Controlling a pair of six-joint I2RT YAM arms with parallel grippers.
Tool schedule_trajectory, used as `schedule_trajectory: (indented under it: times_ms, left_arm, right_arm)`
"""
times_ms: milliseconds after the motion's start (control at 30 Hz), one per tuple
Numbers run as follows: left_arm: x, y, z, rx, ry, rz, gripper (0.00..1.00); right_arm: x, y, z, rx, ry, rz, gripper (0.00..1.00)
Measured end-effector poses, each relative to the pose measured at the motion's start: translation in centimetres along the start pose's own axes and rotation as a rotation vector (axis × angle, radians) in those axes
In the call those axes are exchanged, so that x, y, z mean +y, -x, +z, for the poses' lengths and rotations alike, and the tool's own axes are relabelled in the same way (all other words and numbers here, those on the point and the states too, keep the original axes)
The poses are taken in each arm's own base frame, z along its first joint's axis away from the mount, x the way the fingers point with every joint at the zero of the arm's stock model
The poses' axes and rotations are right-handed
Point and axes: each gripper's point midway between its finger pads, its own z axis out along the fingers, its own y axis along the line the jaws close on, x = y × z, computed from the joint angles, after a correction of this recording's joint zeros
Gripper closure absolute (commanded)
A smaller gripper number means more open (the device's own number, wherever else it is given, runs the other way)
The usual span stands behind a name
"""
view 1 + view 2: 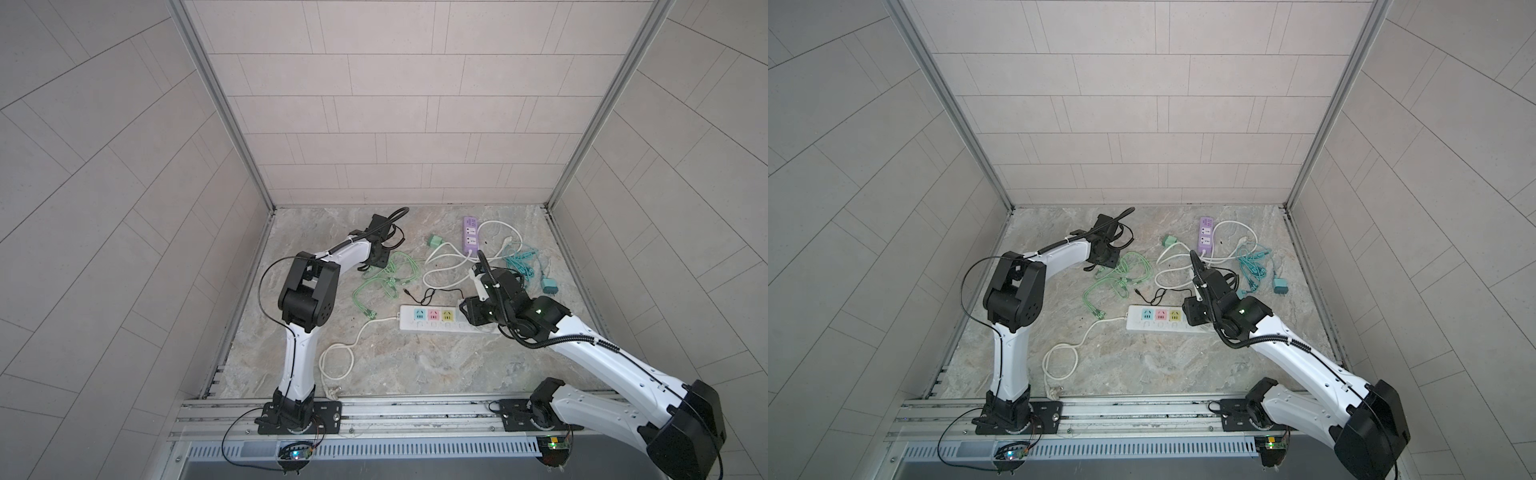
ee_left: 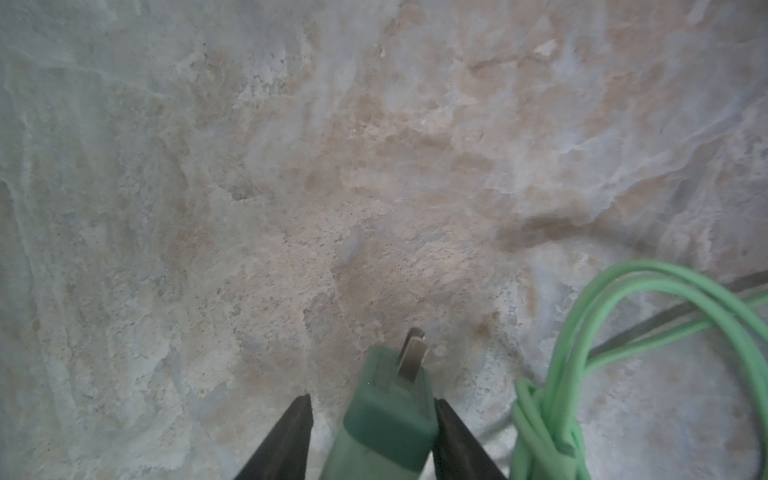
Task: Insert the plug
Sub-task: 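Grasp the light-green charger with the left gripper while the right gripper holds, then lift the light-green charger with the left gripper while the right gripper releases and rises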
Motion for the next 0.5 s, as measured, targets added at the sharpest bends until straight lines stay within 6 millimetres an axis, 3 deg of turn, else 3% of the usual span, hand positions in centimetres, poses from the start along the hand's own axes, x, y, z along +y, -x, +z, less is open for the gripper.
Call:
schedule_trajectory:
  times_ms: [233,500]
  left_arm:
    - [-0.2,-0.6,0.7,0.046,-0.004,-0.003,0.73]
    - [-0.6,-1.0,0.0,0.066,-0.072,-0.127,0.85]
  right_arm:
    - [0.0,-0.2,-0.4,-0.012,0.009,0.001,0.52]
    - [0.7,0.1,-1.4,-0.039,0.06,-0.016,0.52]
